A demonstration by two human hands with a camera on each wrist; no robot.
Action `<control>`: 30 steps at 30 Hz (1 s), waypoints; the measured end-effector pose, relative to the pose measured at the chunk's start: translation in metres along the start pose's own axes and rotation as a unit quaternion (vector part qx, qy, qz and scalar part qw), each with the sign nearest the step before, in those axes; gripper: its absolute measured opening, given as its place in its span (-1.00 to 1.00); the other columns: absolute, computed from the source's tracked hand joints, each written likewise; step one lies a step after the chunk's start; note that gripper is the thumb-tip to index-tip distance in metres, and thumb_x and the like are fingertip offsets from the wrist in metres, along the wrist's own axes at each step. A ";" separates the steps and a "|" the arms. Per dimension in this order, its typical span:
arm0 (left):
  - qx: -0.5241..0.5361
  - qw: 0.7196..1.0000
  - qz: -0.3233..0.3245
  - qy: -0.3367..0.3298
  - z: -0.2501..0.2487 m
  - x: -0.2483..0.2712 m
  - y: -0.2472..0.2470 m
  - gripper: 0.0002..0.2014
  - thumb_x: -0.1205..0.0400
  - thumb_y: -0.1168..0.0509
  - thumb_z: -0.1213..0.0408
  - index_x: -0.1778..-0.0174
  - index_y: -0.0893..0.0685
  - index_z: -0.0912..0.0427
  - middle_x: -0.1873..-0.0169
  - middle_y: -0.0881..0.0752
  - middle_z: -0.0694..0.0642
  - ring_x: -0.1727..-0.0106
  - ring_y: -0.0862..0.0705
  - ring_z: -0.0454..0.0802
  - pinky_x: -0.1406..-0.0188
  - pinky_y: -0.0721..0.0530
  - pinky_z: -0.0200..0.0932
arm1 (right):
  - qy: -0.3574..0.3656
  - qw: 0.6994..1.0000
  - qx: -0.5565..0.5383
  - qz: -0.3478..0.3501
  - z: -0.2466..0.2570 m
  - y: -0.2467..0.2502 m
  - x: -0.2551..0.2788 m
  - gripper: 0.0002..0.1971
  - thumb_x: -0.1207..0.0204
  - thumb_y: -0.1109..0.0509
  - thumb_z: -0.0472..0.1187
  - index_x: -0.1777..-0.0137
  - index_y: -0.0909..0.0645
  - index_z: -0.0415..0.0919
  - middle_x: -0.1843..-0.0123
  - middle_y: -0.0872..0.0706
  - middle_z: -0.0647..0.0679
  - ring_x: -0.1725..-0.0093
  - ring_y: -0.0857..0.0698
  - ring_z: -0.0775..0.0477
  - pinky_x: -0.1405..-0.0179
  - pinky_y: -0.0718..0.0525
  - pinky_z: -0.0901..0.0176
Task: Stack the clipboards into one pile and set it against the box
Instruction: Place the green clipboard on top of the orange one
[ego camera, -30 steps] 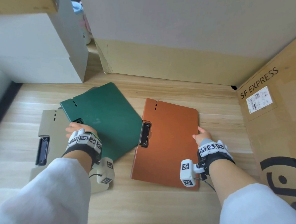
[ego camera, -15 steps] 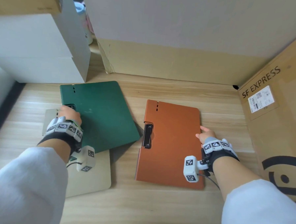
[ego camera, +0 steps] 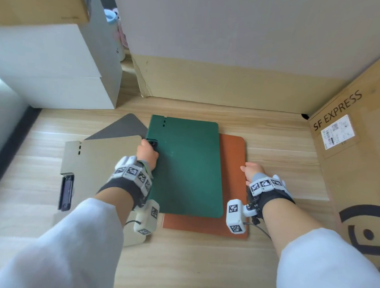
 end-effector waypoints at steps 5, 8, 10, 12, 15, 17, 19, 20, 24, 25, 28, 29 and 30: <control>-0.011 0.999 -0.001 -0.032 -0.021 0.017 -0.034 -0.58 -0.68 -0.17 0.45 -0.44 -0.28 0.43 -0.45 -0.40 0.42 -0.43 -0.48 0.41 -0.41 -0.48 0.18 | -0.018 0.999 -0.013 0.026 0.000 0.002 0.000 -0.57 -0.59 -0.27 -0.23 -0.46 -0.48 -0.25 -0.15 -0.63 -0.25 -0.16 -0.63 -0.22 -0.43 -0.53 -0.15; -0.023 0.999 0.006 -0.037 -0.028 0.025 -0.046 -0.59 -0.68 -0.15 0.47 -0.45 -0.26 0.42 -0.46 -0.36 0.38 -0.41 -0.50 0.40 -0.37 -0.50 0.14 | -0.021 0.999 -0.020 0.035 -0.001 0.002 0.000 -0.58 -0.58 -0.29 -0.21 -0.43 -0.50 -0.28 -0.31 -0.64 -0.37 -0.35 -0.60 -0.34 -0.42 -0.52 -0.20; -0.026 0.999 0.006 -0.038 -0.032 0.031 -0.053 -0.58 -0.68 -0.15 0.47 -0.46 -0.26 0.42 -0.47 -0.35 0.37 -0.41 -0.51 0.38 -0.34 -0.50 0.11 | -0.024 0.998 -0.032 0.043 -0.003 0.001 0.000 -0.56 -0.58 -0.30 -0.21 -0.46 -0.48 -0.24 -0.27 -0.64 -0.38 -0.37 -0.59 -0.36 -0.42 -0.52 -0.21; -0.027 0.999 0.010 -0.039 -0.036 0.036 -0.060 -0.57 -0.68 -0.15 0.47 -0.47 -0.25 0.41 -0.48 -0.36 0.37 -0.43 -0.50 0.35 -0.34 -0.51 0.08 | -0.025 0.998 -0.043 0.045 -0.005 0.000 -0.001 -0.56 -0.58 -0.29 -0.22 -0.46 -0.48 -0.25 -0.35 -0.61 -0.37 -0.39 -0.57 -0.37 -0.43 -0.51 -0.21; -0.025 0.999 0.024 -0.032 -0.037 0.041 -0.070 -0.56 -0.68 -0.14 0.45 -0.49 -0.24 0.40 -0.48 -0.42 0.37 -0.46 -0.49 0.32 -0.35 -0.51 0.08 | -0.018 0.998 -0.048 0.044 -0.006 -0.001 0.000 -0.58 -0.58 -0.27 -0.27 -0.44 -0.49 -0.33 -0.40 -0.58 -0.38 -0.41 -0.55 -0.39 -0.44 -0.49 -0.22; -0.019 0.999 0.029 -0.027 -0.037 0.043 -0.075 -0.53 -0.68 -0.15 0.45 -0.52 -0.23 0.39 -0.48 -0.44 0.37 -0.47 -0.50 0.32 -0.35 -0.51 0.09 | -0.016 0.998 -0.054 0.036 -0.007 0.000 0.001 -0.55 -0.59 -0.27 -0.28 -0.48 -0.44 -0.31 -0.35 -0.61 -0.30 -0.33 -0.60 -0.34 -0.43 -0.52 -0.19; -0.010 0.999 0.033 -0.027 -0.036 0.044 -0.079 -0.49 -0.68 -0.16 0.46 -0.55 -0.21 0.37 -0.50 -0.44 0.36 -0.48 -0.49 0.32 -0.37 -0.51 0.09 | -0.015 0.998 -0.054 0.029 -0.008 0.001 0.001 -0.53 -0.60 -0.27 -0.28 -0.51 -0.41 -0.28 -0.37 -0.59 -0.28 -0.31 -0.59 -0.30 -0.42 -0.54 -0.15; -0.005 0.999 0.034 -0.027 -0.035 0.044 -0.079 -0.47 -0.67 -0.16 0.46 -0.57 -0.20 0.36 -0.50 -0.44 0.35 -0.49 -0.49 0.31 -0.39 -0.50 0.09 | -0.014 0.998 -0.050 0.027 -0.009 0.001 0.001 -0.53 -0.60 -0.27 -0.28 -0.52 -0.40 -0.27 -0.42 -0.57 -0.27 -0.33 -0.59 -0.29 -0.41 -0.55 -0.14; 0.000 0.999 0.031 -0.027 -0.033 0.044 -0.077 -0.45 -0.66 -0.16 0.49 -0.59 -0.21 0.32 -0.51 -0.44 0.33 -0.50 -0.47 0.29 -0.42 -0.48 0.08 | -0.005 0.999 -0.036 0.029 -0.011 0.001 0.003 -0.53 -0.61 -0.26 -0.29 -0.52 -0.39 -0.26 -0.46 -0.55 -0.26 -0.24 -0.61 -0.23 -0.17 -0.67 -0.04; 0.002 0.999 0.031 -0.027 -0.032 0.044 -0.077 -0.46 -0.66 -0.15 0.50 -0.58 -0.22 0.32 -0.50 -0.44 0.33 -0.50 -0.48 0.29 -0.42 -0.48 0.08 | -0.003 0.999 -0.037 0.029 -0.011 0.001 0.004 -0.53 -0.60 -0.27 -0.29 -0.52 -0.39 -0.25 -0.45 -0.56 -0.26 -0.19 -0.62 -0.22 -0.04 -0.68 0.02; 0.006 0.999 0.027 -0.026 -0.032 0.045 -0.076 -0.47 -0.64 -0.15 0.52 -0.56 -0.25 0.32 -0.49 -0.46 0.33 -0.48 -0.49 0.29 -0.41 -0.50 0.08 | -0.005 0.998 -0.046 0.033 -0.012 0.000 0.008 -0.51 -0.59 -0.28 -0.28 -0.53 -0.38 -0.24 -0.34 -0.62 -0.27 -0.21 -0.65 -0.27 -0.14 -0.68 -0.02; 0.008 0.999 0.028 -0.027 -0.031 0.045 -0.076 -0.47 -0.64 -0.16 0.52 -0.56 -0.26 0.32 -0.49 -0.46 0.33 -0.48 -0.50 0.29 -0.41 -0.50 0.08 | -0.007 0.998 -0.046 0.034 -0.012 -0.001 0.010 -0.50 -0.59 -0.28 -0.28 -0.53 -0.38 -0.24 -0.29 -0.63 -0.28 -0.23 -0.66 -0.29 -0.18 -0.67 -0.04; 0.010 0.999 0.029 -0.028 -0.030 0.045 -0.075 -0.47 -0.63 -0.16 0.52 -0.55 -0.27 0.32 -0.48 -0.47 0.33 -0.48 -0.50 0.29 -0.42 -0.50 0.08 | -0.008 0.998 -0.047 0.035 -0.012 -0.001 0.011 -0.50 -0.59 -0.28 -0.28 -0.54 -0.37 -0.24 -0.32 -0.63 -0.29 -0.28 -0.65 -0.31 -0.26 -0.64 -0.08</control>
Point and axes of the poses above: each hand's wrist, its own x-axis away from the middle knuckle, its own y-axis out of the back of the hand, z = x × y, the point moved 7 cm from there along -x, towards the middle knuckle
